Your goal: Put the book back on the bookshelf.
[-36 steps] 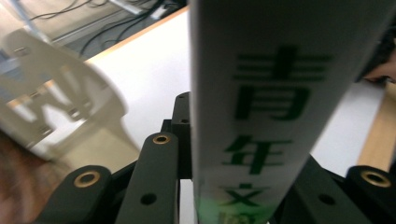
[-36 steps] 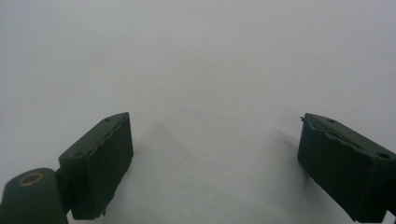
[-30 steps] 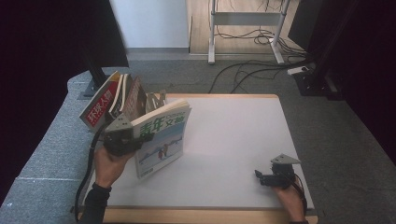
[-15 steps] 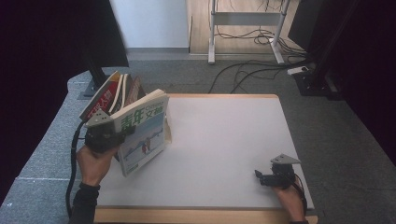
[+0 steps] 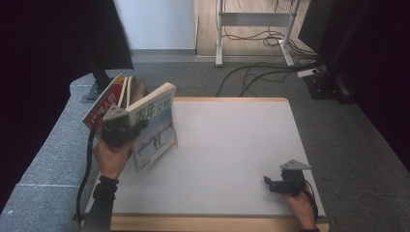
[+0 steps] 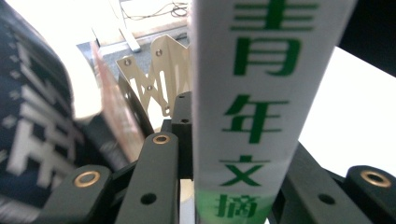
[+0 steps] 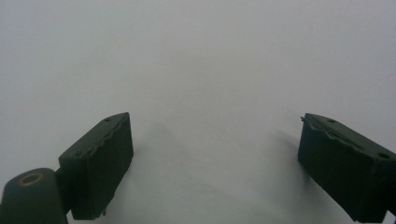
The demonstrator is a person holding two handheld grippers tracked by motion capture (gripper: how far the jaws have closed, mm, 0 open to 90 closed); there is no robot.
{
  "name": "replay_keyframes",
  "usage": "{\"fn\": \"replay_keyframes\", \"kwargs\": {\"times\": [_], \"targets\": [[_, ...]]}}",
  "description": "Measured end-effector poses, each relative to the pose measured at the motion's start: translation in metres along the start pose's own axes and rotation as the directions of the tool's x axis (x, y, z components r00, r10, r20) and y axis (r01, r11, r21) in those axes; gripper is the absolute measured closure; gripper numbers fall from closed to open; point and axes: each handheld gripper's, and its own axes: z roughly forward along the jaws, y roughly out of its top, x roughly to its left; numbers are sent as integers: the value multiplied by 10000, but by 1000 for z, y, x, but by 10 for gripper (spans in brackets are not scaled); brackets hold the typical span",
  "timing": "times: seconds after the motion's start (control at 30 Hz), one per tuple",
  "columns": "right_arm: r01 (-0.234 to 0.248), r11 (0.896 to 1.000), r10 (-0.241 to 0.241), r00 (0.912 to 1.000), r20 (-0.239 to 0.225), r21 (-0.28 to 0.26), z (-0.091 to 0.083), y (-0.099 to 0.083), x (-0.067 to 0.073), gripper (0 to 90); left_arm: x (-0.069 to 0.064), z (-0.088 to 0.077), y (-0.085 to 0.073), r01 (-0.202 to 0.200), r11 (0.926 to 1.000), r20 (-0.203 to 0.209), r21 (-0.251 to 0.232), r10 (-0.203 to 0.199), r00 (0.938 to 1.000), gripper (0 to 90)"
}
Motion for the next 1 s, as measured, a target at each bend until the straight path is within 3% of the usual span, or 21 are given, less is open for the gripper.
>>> {"fn": "replay_keyframes", "kwargs": {"times": [0.2, 0.27, 0.4, 0.53, 0.7, 0.77, 0.9, 1.0], "targets": [[0, 10000, 0, 10000, -7, 2, 0, 0, 0, 98, -5, 21, -7, -91, 9997, 97, -223, 93, 9999, 742], [-13, 10000, 13, 10000, -15, 4, 0, 0, 0, 98, -7, 21, -9, -35, 9995, 143, -314, 40, 9999, 741], [-30, 10000, 30, 10000, -13, 12, 0, 0, 0, 98, -14, 18, -14, -434, 9990, 2, -112, 434, 9991, 739], [-16, 10000, 16, 10000, -10, 10, 0, 0, 0, 98, -18, 16, -24, -505, 9987, -157, -73, 503, 9986, 736], [-1, 10000, 1, 10000, -10, 15, 0, 0, 0, 99, -18, 17, -36, -284, 9994, -19, -215, 284, 9996, 728], [-2, 10000, 2, 10000, -10, 15, 0, 0, 0, 99, -21, 16, -37, -436, 9988, -128, -207, 433, 9990, 722], [-5, 10000, 5, 10000, -12, 15, 0, 0, 0, 99, -29, 14, -35, -1123, 9933, -397, 272, 1134, 9928, 682], [-2, 10000, 2, 10000, -11, 13, 0, 0, 0, 99, -30, 11, -36, -1188, 9925, -314, 293, 1197, 9923, 638]]}}
